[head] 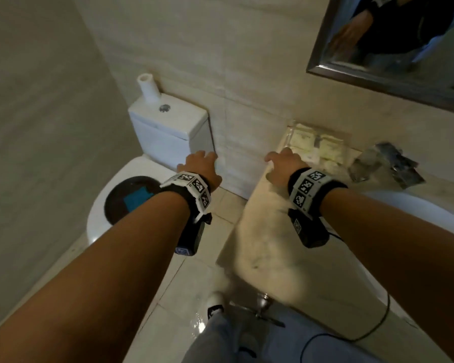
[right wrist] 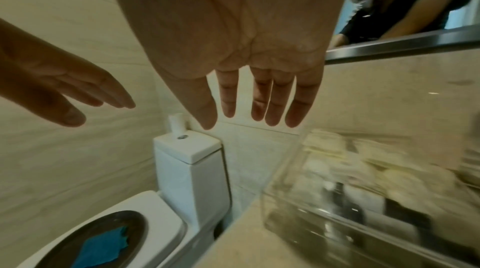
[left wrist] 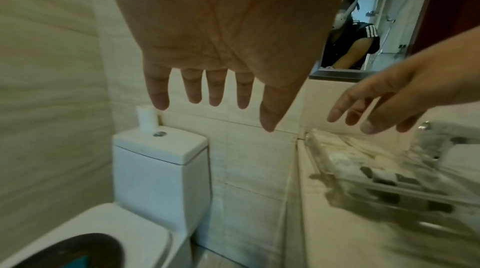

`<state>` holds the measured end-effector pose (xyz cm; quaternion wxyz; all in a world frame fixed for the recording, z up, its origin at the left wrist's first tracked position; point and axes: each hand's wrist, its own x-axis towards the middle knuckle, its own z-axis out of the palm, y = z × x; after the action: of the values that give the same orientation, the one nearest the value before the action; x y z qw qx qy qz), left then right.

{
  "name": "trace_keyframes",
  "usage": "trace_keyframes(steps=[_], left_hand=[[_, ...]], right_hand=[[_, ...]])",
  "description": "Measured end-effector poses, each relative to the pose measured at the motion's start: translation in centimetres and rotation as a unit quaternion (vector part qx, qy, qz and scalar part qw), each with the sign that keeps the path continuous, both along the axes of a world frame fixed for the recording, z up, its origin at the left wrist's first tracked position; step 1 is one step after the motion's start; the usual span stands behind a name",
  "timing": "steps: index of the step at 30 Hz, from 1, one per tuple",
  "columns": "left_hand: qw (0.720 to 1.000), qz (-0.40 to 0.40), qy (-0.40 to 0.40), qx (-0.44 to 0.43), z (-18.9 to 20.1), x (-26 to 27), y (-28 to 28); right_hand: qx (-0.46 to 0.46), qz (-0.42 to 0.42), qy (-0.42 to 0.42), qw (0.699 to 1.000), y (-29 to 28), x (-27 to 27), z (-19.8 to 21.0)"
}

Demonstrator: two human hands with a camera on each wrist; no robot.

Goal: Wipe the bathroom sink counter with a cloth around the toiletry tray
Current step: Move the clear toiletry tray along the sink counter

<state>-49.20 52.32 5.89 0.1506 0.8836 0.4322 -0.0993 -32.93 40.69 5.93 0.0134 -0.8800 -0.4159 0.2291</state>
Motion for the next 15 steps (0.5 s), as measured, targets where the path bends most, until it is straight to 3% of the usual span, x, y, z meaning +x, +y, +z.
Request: trace_keyframes(steps=[8,15], left_hand=[[0.993,0.120,-0.009,0.008,2.0,-10.9,3.7],[0.985,0.170,0.034,-0.007,-0.2,-20.2,8.6]], right_hand=[[0.009,0.129,-0.021,0.991,6.4,-8.6,1.9],[-0.034,0.185,-0.014,0.982,14.5,-15.7,-0.7]])
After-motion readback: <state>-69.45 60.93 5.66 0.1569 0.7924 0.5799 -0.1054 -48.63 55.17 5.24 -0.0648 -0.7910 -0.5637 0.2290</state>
